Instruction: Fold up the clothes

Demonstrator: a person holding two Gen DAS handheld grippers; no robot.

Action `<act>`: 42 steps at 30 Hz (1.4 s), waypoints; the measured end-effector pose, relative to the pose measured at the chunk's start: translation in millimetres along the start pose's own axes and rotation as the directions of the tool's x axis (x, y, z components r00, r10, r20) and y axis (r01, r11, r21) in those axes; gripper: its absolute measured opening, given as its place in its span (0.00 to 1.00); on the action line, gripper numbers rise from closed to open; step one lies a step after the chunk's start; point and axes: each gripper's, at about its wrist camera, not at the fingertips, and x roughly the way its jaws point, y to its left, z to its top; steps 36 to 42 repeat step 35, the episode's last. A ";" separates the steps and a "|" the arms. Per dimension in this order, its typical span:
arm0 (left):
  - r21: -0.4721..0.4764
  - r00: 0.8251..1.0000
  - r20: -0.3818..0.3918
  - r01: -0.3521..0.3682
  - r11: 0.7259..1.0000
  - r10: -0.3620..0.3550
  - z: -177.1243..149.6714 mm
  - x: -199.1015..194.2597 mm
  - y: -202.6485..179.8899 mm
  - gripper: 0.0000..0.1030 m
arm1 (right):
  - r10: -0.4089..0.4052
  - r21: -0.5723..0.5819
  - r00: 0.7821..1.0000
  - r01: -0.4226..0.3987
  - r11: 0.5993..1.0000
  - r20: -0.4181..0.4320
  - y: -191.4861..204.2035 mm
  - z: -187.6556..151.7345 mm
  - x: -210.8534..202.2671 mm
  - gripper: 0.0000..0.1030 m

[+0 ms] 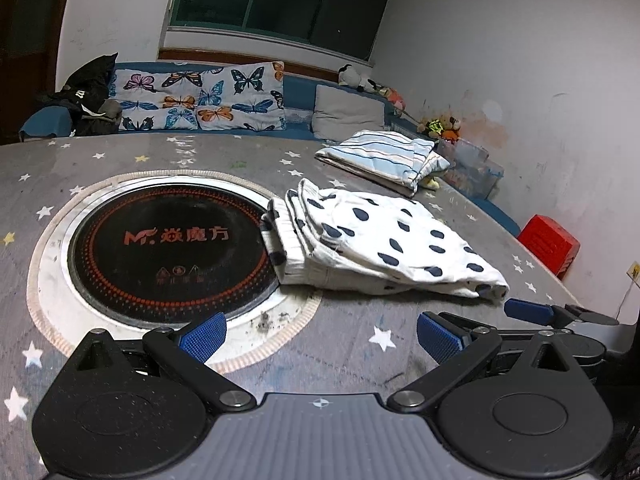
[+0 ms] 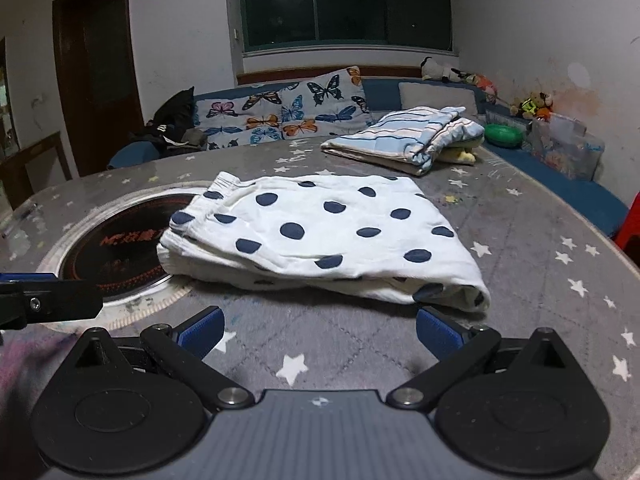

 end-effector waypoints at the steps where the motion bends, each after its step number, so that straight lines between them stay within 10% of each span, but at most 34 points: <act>1: 0.001 1.000 -0.001 0.000 1.000 0.000 -0.8 -0.6 -0.4 1.00 | -0.007 -0.006 1.000 0.007 1.000 0.000 1.2 -1.1 -0.9 1.00; 42: 0.024 1.000 0.008 -0.008 1.000 0.008 -27.3 -21.6 -13.0 1.00 | -0.046 -0.002 0.999 0.046 0.999 0.006 7.0 -22.1 -25.9 1.00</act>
